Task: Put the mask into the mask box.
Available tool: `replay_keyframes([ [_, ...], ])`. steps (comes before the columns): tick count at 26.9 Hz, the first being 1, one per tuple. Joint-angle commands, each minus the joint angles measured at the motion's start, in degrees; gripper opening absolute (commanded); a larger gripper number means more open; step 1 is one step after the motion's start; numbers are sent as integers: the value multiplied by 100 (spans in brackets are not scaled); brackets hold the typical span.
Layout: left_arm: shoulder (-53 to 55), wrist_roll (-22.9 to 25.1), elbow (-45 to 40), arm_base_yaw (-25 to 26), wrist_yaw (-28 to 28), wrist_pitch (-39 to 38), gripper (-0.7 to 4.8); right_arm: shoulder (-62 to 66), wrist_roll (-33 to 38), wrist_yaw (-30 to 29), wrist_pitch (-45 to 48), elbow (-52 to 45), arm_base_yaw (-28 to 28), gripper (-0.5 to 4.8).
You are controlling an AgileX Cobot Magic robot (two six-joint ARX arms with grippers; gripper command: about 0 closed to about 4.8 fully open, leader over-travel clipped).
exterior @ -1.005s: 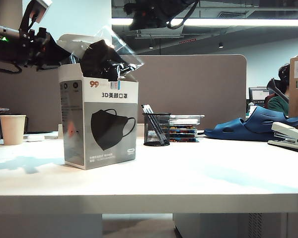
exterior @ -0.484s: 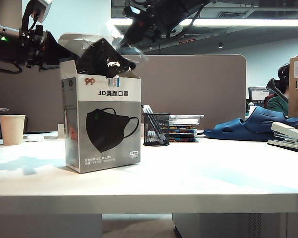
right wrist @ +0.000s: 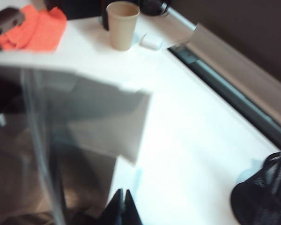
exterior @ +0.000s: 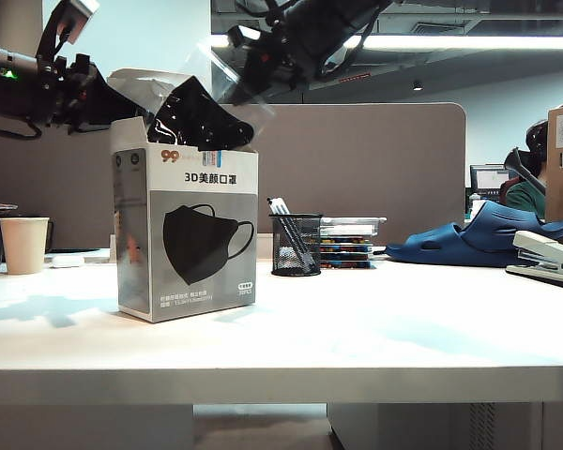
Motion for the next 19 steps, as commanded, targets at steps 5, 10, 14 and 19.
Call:
replay_keyframes([
  [5,-15,13,4,11,57,39,224,-149,22,-15,177,37,2,106],
  [10,-15,13,4,15,-111,39,224,-175,188,-13,232,37,2,146],
  [14,-15,11,4,13,-109,70,224,-319,839,26,481,39,-35,190],
  [19,-15,11,7,15,-116,131,223,-476,1196,-107,201,39,-66,189],
])
